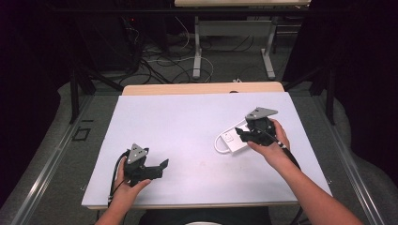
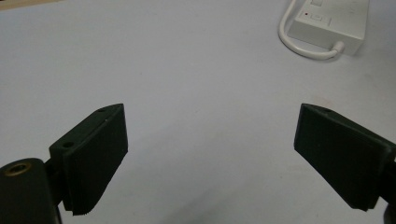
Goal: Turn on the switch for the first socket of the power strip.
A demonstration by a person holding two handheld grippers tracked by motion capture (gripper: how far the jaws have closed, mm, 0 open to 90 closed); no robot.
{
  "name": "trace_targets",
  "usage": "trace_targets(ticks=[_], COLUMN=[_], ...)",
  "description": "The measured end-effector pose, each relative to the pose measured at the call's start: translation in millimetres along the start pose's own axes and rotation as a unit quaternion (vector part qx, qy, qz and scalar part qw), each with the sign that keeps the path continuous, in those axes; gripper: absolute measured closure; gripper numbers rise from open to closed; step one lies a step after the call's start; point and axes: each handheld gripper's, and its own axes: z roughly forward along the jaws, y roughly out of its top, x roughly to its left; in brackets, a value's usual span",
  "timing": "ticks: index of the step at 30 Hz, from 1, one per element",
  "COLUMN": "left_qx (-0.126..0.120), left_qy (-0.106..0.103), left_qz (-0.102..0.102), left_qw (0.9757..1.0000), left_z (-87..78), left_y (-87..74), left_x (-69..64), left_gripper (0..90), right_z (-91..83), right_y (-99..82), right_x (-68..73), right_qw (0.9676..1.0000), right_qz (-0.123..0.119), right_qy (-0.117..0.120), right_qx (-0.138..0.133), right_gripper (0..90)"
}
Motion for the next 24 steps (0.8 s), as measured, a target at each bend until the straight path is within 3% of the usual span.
trace_targets(ticks=[11, 24], left_qx=[-0.006, -0.005], left_qy=[0.003, 0.001], left_qz=[-0.006, -0.004], left_qw=[1.0000, 1.0000], left_z=[-1.5, -0.7], left_y=[-0.6, -0.7], left_x=[1.3, 1.6], left_gripper=[9.7, 10.1], right_z=[26.1, 56.2], right_y=[15.0, 19.0], right_x=[-14.6, -21.4], right_qw=[0.9980, 0.9939], right_qz=[0.047, 0.066], right_qy=[0.014, 0.026], right_qx=[0.040, 0.084], right_gripper=[55.4, 70.4])
